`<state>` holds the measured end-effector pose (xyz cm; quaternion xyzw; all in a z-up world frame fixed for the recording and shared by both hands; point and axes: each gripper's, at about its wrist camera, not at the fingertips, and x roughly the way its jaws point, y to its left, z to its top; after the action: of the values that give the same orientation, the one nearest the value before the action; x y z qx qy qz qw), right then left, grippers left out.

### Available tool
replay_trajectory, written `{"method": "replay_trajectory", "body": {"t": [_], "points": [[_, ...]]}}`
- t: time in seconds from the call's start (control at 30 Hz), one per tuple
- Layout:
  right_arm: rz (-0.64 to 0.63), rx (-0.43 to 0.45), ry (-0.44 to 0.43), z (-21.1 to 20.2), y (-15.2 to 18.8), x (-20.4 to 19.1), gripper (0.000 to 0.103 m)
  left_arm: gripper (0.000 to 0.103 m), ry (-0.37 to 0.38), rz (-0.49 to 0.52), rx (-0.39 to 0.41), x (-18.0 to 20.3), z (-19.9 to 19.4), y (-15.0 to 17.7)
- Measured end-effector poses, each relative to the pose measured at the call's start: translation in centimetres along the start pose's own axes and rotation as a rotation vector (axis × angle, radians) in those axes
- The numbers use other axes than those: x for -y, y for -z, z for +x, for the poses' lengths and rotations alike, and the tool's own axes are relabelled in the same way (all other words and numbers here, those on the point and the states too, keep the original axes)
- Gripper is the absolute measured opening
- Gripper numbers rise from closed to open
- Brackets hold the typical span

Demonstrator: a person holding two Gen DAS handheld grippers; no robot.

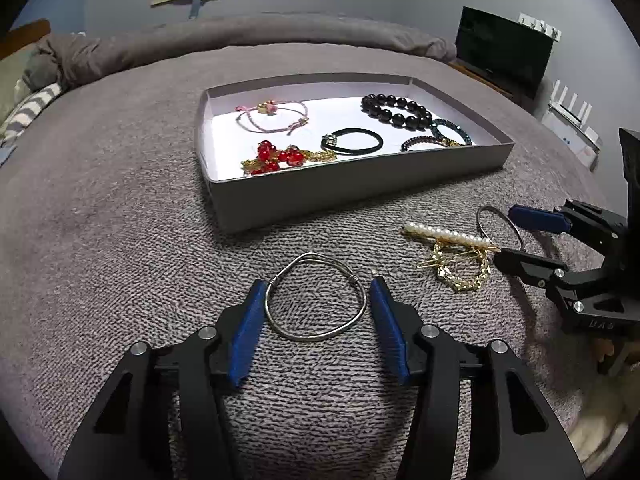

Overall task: Organize jewelry
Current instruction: 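Grasp a silver bangle with the left tool while the right grasps another silver ring, then carry both silver rings over the white tray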

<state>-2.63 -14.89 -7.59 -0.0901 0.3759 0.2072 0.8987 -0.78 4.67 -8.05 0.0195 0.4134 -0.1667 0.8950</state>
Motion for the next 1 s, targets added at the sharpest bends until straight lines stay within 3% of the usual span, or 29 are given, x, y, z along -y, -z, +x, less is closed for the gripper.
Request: {"method": "replay_trajectory", "body": {"t": [0.13,0.23,0.4,0.6,1.0], "points": [[0.008,0.0,-0.023,0.0,0.0,0.0,0.047,0.056,-0.043,0.044,0.008,0.7,-0.1,0.1],[0.006,-0.002,-0.019,0.1,0.1,-0.1,0.047,0.062,-0.068,0.056,0.015,0.8,-0.1,0.0],[0.031,-0.002,-0.03,0.1,0.2,0.1,0.047,0.063,-0.068,0.055,0.024,0.6,-0.2,-0.1],[0.034,-0.005,-0.029,0.2,0.0,0.1,0.048,0.051,-0.064,0.084,0.024,1.2,-0.1,-0.1],[0.04,0.016,-0.001,-0.7,-0.2,0.6,0.047,0.051,-0.061,0.075,0.053,1.1,-1.0,-0.4]]}}
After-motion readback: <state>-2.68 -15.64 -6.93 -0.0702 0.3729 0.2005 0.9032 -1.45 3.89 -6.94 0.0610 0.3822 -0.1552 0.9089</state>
